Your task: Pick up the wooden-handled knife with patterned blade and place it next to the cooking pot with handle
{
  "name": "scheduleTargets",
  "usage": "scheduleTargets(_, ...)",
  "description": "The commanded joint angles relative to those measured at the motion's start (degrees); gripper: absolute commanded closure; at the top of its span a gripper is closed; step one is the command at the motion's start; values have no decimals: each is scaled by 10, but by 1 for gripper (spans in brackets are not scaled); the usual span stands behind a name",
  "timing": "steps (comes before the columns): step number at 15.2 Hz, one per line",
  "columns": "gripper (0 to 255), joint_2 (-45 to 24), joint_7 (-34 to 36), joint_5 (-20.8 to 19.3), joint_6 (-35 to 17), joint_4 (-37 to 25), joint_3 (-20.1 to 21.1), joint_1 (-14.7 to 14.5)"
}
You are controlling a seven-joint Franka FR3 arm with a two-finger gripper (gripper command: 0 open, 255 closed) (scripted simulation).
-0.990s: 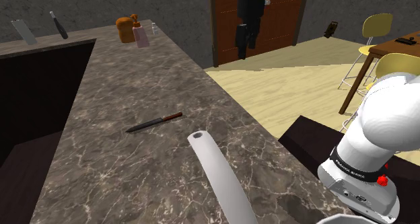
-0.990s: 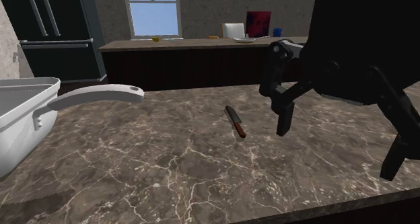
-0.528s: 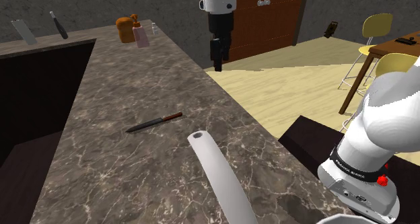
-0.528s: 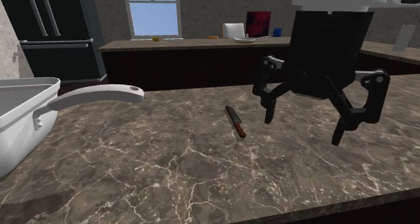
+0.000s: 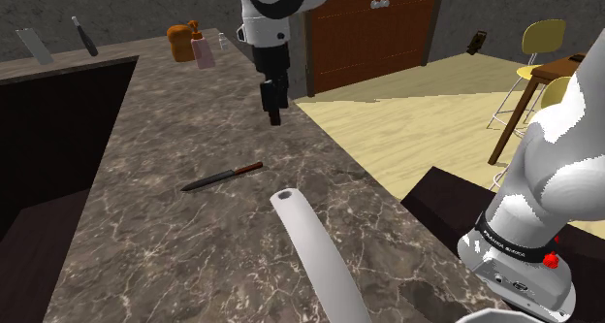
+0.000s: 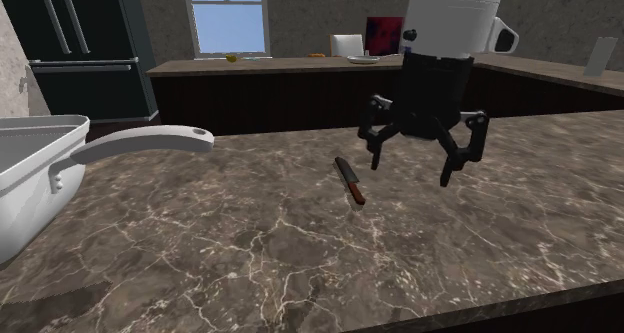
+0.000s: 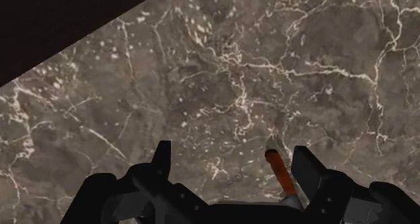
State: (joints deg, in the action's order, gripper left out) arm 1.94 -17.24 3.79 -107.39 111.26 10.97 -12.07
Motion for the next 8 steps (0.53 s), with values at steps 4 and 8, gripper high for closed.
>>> scheduleTargets(4,0,-91,-24,-5,7,-84,24,-25)
scheduleTargets(8,0,-165,-41,-15,17,-157,43,-48)
